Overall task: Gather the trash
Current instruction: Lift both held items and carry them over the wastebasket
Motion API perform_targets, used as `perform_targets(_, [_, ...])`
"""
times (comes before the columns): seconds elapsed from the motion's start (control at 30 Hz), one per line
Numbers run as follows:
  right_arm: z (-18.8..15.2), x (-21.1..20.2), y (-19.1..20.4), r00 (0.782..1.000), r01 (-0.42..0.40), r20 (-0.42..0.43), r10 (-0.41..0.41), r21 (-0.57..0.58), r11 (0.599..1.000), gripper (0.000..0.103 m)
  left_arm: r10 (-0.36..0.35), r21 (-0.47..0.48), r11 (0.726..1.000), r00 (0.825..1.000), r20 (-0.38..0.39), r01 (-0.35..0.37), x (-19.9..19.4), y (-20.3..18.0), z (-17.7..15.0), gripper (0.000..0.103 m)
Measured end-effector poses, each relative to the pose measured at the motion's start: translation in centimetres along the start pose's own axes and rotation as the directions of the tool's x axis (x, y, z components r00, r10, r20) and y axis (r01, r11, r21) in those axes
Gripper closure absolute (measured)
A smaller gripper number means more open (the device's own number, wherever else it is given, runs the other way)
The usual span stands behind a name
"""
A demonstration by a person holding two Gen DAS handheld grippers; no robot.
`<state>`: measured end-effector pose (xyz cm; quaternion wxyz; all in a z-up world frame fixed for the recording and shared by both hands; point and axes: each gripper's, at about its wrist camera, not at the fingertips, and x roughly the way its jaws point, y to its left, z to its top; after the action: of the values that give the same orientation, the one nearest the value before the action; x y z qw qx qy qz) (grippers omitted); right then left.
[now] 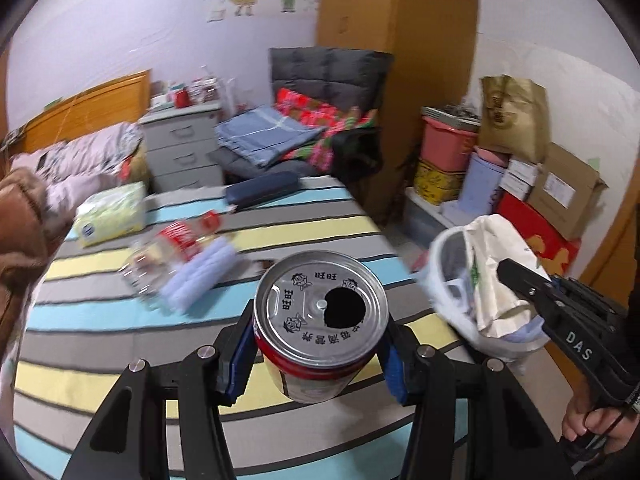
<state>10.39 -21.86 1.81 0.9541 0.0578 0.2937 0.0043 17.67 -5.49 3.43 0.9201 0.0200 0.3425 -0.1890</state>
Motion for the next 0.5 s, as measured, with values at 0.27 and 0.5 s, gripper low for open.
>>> perform_targets(0.27, [0.1, -1.1, -5.1, 0.996, 0.090, 0.003, -0.090, 0.047, 0.995, 0.096, -0.103, 0.097, 0.990, 0.995, 0.003, 0.102, 1.7, -7.1, 2.1, 0.049])
perform_targets(0.5, [0.2, -1.4, -8.5, 0.987, 0.162, -0.016, -0.162, 0.072, 0.984, 0.096, -0.200, 0.146, 0.968, 0.979, -0.032, 0.202, 4.4, -12.5, 2.9, 0.049])
